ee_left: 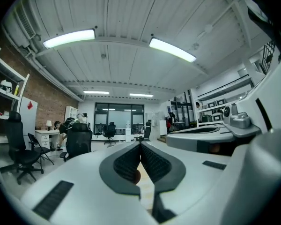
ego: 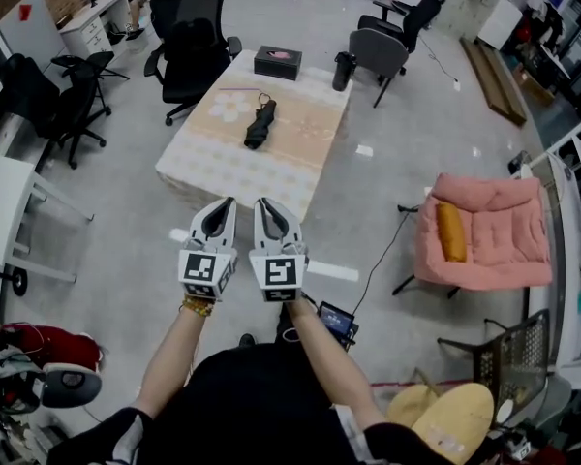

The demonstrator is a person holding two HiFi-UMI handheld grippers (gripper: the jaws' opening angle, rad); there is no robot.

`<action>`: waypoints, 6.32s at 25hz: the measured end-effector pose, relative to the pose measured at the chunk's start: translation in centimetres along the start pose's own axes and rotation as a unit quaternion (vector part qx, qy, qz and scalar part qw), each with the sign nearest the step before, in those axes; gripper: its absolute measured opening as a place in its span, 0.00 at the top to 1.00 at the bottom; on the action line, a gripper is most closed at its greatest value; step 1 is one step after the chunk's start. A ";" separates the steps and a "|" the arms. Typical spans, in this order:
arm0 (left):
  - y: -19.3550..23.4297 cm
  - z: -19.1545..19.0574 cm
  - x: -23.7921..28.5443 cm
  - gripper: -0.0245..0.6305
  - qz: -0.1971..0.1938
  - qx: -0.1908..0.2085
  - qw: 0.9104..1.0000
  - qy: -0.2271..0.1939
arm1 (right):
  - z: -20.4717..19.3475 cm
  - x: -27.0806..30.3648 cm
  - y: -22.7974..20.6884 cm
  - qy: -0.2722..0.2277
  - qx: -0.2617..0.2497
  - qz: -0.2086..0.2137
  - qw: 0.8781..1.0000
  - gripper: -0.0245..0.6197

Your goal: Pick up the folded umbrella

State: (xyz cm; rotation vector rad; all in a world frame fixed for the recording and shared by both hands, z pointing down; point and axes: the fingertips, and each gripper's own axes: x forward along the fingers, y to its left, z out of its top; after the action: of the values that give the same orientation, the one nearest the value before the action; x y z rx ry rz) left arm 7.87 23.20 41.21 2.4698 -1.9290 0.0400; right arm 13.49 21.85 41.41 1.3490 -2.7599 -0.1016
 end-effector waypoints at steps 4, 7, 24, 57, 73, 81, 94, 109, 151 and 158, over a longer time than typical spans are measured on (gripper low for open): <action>0.7 -0.3 5.1 0.94 0.027 -0.005 1.000 0.007 | -1.1 3.7 -3.6 0.004 0.008 0.022 1.000 0.94; 1.0 -0.5 8.2 0.94 0.043 -0.004 0.999 0.007 | -1.9 6.2 -5.8 0.009 0.018 0.037 0.999 0.94; 8.6 -4.0 16.7 0.94 0.052 -0.022 0.998 0.042 | -4.7 17.6 -7.3 0.047 0.041 0.051 0.997 0.94; 24.9 -4.3 30.2 0.94 -0.040 -0.020 0.998 0.042 | -15.7 41.9 -14.2 0.176 0.057 -0.077 0.980 0.93; 27.6 -5.6 34.6 0.94 -0.108 -0.032 0.992 0.062 | -25.7 48.5 -14.5 0.288 0.094 -0.126 0.945 0.74; 28.2 -5.8 35.2 0.94 -0.119 -0.023 0.990 0.075 | -30.6 49.0 -16.0 0.333 0.139 -0.160 0.919 0.62; 28.1 -6.4 35.0 0.94 -0.115 -0.025 0.990 0.080 | -32.2 50.4 -15.2 0.352 0.159 -0.145 0.911 0.60; 28.8 -6.2 33.6 0.94 -0.101 -0.021 0.991 0.089 | -33.9 50.4 -14.9 0.369 0.219 -0.165 0.888 0.57; 30.7 -5.6 32.4 0.94 -0.074 -0.023 0.994 0.082 | -34.7 50.1 -12.7 0.404 0.303 -0.138 0.852 0.61; 30.6 -5.5 32.6 0.94 -0.077 -0.021 0.994 0.079 | -34.7 49.3 -12.9 0.414 0.276 -0.135 0.857 0.62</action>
State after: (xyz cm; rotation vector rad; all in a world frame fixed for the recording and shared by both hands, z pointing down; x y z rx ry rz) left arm -14.03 -15.76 47.25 2.4942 -1.6584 0.1864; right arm -3.46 -26.02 76.34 1.3985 -1.8937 1.0648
